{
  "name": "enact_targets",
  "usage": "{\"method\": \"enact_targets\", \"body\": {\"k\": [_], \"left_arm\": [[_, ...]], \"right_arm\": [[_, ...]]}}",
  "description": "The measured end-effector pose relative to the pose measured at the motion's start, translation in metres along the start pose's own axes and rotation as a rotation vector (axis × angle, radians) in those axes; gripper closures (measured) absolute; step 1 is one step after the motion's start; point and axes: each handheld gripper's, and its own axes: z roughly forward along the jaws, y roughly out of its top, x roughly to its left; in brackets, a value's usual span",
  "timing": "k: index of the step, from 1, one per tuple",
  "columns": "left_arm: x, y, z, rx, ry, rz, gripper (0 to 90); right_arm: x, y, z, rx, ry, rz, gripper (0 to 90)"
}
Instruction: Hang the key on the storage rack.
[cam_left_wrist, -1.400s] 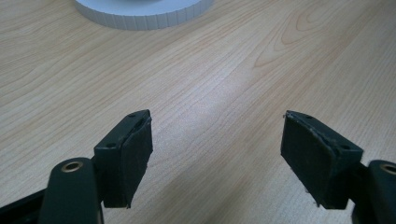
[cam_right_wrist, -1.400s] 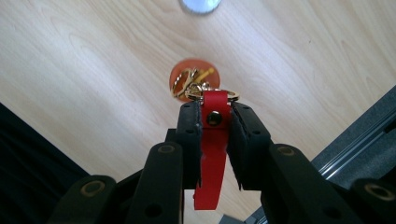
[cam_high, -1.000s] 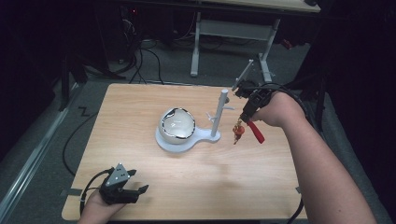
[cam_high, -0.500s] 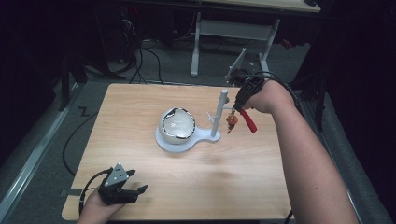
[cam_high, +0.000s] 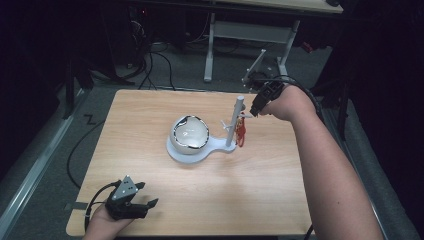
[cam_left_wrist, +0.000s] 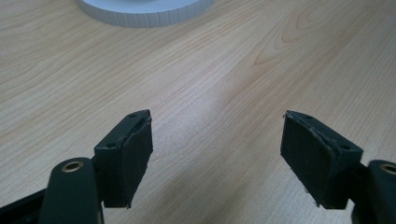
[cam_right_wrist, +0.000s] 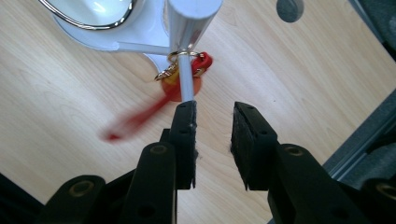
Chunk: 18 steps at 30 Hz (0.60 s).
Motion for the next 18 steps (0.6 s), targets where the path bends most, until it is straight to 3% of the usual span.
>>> {"method": "enact_targets", "body": {"k": [1,11,18], "left_arm": [[0.0,0.0,0.0,0.001,0.0,0.001,25.8],[0.0,0.0,0.002,0.011,-0.003,0.008,25.8],[-0.002,0.0,0.004,0.021,-0.002,0.014,25.8]], "right_arm": [[0.001,-0.001,-0.001,0.004,-0.001,0.02,70.0],[-0.001,-0.01,0.0,-0.01,0.002,0.02,68.8],[0.003,-0.017,0.001,-0.016,-0.001,0.043,61.6]]}}
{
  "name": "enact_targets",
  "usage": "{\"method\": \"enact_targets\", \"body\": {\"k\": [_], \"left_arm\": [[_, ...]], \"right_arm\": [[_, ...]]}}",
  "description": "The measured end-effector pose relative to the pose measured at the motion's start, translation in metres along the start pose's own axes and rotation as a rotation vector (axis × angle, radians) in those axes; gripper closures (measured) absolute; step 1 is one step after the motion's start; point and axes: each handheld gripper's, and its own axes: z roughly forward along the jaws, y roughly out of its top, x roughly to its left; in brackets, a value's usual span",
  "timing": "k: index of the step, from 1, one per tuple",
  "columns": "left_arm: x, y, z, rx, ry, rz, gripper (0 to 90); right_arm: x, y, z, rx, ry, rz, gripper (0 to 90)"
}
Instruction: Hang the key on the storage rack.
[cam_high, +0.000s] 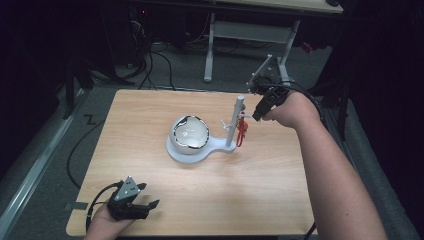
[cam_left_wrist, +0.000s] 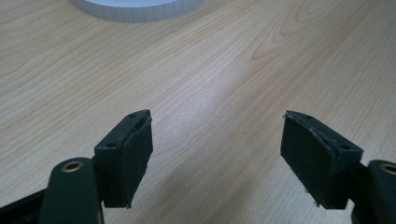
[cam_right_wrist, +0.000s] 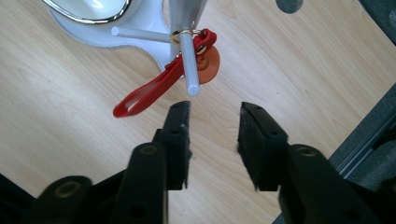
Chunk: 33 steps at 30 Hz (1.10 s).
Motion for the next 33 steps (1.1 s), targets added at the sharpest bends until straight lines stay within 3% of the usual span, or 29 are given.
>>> {"method": "enact_targets", "body": {"k": [7,11,21,26,30,33], "left_arm": [[-0.001,0.0,0.001,0.007,-0.005,0.003,25.8],[-0.001,-0.001,0.001,0.006,-0.004,0.003,25.8],[-0.001,-0.001,0.002,0.012,-0.005,0.001,25.8],[-0.002,-0.002,0.003,0.014,-0.006,0.002,25.8],[-0.001,-0.002,0.004,0.018,-0.008,-0.002,25.8],[-0.002,-0.002,0.004,0.022,-0.007,0.002,25.8]], "right_arm": [[0.003,-0.007,-0.003,-0.048,-0.024,0.014,54.4],[0.006,-0.014,0.002,-0.079,-0.028,0.047,47.1],[0.013,-0.042,0.019,-0.151,-0.058,0.06,36.6],[0.015,-0.067,0.033,-0.239,-0.076,0.101,33.7],[0.024,-0.093,0.053,-0.306,-0.104,0.11,30.8],[0.032,-0.116,0.07,-0.36,-0.11,0.151,31.5]]}}
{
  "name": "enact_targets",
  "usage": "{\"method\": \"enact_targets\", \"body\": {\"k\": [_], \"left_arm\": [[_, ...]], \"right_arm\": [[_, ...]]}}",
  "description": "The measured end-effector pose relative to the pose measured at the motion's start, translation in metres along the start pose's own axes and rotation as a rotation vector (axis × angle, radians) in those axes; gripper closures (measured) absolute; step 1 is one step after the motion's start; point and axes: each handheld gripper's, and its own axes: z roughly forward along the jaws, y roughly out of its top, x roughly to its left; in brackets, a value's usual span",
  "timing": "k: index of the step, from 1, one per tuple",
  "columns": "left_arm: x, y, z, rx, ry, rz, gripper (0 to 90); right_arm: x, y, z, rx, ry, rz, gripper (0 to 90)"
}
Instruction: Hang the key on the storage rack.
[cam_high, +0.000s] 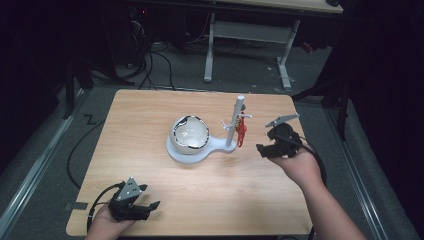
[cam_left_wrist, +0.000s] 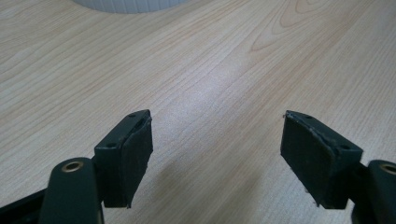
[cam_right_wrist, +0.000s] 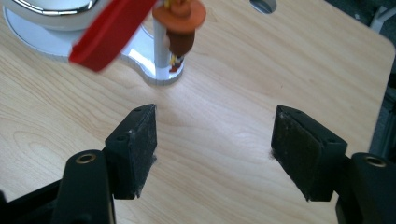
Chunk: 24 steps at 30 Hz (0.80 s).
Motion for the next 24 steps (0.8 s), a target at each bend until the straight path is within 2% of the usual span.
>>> {"method": "enact_targets", "body": {"k": [3,6,12,15,16,17,18,21,24], "left_arm": [[0.0,0.0,0.001,0.004,-0.001,0.0,25.8],[-0.001,-0.001,0.002,0.01,-0.003,0.002,25.8],[-0.002,0.0,0.006,0.017,-0.009,0.011,25.8],[-0.002,0.001,0.005,0.011,-0.017,0.019,25.7],[-0.002,0.002,0.005,0.007,-0.019,0.015,25.7],[-0.002,0.002,0.005,0.002,-0.021,0.011,25.7],[-0.002,0.002,0.005,0.001,-0.021,0.01,25.7],[-0.002,0.002,0.005,-0.003,-0.003,0.011,25.7],[-0.001,0.001,0.005,0.0,-0.002,0.0,25.8]], "right_arm": [[0.008,-0.031,0.008,-0.046,-0.025,0.015,31.7],[0.018,-0.058,0.013,-0.09,-0.007,0.039,30.0],[0.041,-0.11,0.022,-0.197,-0.013,0.1,25.6],[0.051,-0.141,0.034,-0.245,-0.049,0.125,25.2],[0.053,-0.147,0.038,-0.235,-0.039,0.114,26.5],[0.052,-0.15,0.044,-0.179,0.018,0.124,23.0],[0.052,-0.15,0.049,-0.159,0.05,0.131,21.6],[0.056,-0.149,0.061,-0.121,0.046,0.119,21.4],[0.061,-0.142,0.062,-0.157,0.05,0.095,19.9]]}}
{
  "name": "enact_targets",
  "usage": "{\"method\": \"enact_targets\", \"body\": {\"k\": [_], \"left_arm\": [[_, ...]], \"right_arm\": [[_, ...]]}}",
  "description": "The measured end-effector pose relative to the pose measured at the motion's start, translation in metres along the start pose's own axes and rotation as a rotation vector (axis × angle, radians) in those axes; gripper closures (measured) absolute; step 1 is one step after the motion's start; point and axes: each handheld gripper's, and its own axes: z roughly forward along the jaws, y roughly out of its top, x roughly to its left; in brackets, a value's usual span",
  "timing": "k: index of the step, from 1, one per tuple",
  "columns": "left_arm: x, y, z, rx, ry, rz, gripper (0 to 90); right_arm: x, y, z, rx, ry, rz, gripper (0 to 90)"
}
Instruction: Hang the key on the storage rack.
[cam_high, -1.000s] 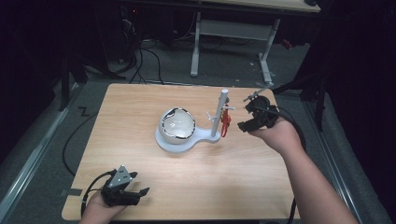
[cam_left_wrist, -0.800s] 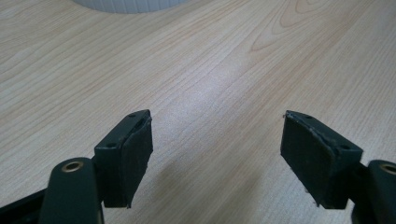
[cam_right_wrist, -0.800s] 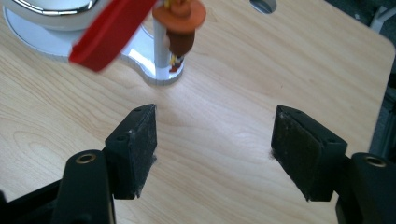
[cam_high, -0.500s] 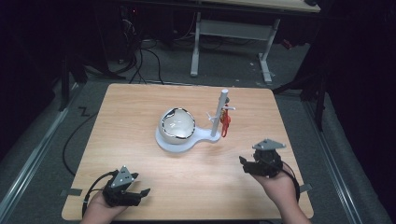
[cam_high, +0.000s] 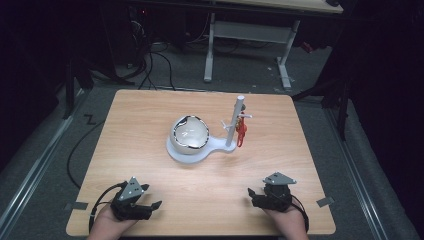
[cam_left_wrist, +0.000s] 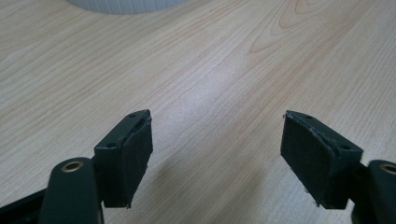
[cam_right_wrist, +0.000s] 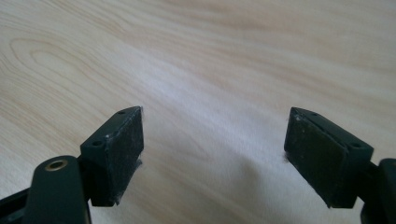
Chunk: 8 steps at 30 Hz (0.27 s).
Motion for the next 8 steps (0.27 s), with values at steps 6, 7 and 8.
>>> {"method": "enact_targets", "body": {"k": [6,7,8], "left_arm": [[0.0005,-0.0025,0.0006,0.012,-0.006,-0.003,25.7],[0.0005,-0.0025,0.0004,0.01,-0.007,-0.002,25.7],[0.0006,-0.0024,0.0002,0.009,-0.007,-0.002,25.7]], "right_arm": [[0.0015,-0.0009,-0.0001,-0.021,0.013,-0.022,19.9],[0.0013,-0.0009,0.0002,-0.018,0.014,-0.017,19.9],[0.0008,-0.0007,0.0006,-0.018,0.013,-0.019,19.9]]}}
